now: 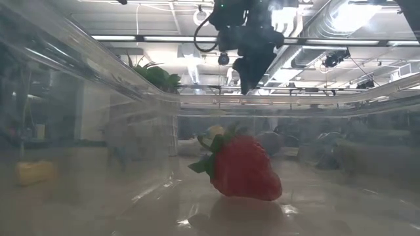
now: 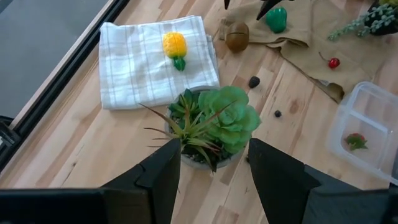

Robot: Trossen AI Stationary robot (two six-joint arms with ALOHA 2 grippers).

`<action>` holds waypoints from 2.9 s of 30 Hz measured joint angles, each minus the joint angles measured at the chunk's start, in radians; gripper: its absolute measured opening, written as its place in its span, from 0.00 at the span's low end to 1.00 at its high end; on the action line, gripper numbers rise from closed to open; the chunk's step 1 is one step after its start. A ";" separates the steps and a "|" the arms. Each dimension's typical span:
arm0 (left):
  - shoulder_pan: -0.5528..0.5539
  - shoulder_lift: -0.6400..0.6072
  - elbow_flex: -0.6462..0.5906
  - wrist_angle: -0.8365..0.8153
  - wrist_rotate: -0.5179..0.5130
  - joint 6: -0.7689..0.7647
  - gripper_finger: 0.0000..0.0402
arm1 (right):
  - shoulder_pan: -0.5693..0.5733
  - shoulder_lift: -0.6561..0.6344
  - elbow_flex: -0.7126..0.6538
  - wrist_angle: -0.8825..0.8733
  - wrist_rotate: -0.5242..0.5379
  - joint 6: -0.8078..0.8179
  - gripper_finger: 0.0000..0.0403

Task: Pick and placing Produce into tupperware
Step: Put the brown kiwi into the transparent bin

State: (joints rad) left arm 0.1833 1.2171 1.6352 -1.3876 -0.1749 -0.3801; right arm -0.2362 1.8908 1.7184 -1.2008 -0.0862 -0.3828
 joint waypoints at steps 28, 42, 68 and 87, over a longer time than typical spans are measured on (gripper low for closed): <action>0.000 0.000 0.000 0.002 -0.027 -0.065 0.45 | -0.006 -0.098 -0.123 0.000 -0.023 0.018 0.66; 0.000 0.000 0.000 0.003 -0.054 -0.073 0.45 | -0.003 -0.247 -0.363 0.188 0.023 0.029 0.66; 0.000 0.000 0.000 0.001 -0.054 -0.070 0.45 | 0.027 -0.039 -0.364 0.291 0.022 -0.049 0.66; 0.000 0.000 0.000 -0.002 -0.054 -0.070 0.45 | 0.027 0.054 -0.368 0.308 0.021 -0.055 0.66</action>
State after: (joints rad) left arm 0.1833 1.2167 1.6348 -1.3899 -0.2287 -0.4500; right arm -0.2092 1.9450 1.3502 -0.8923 -0.0654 -0.4381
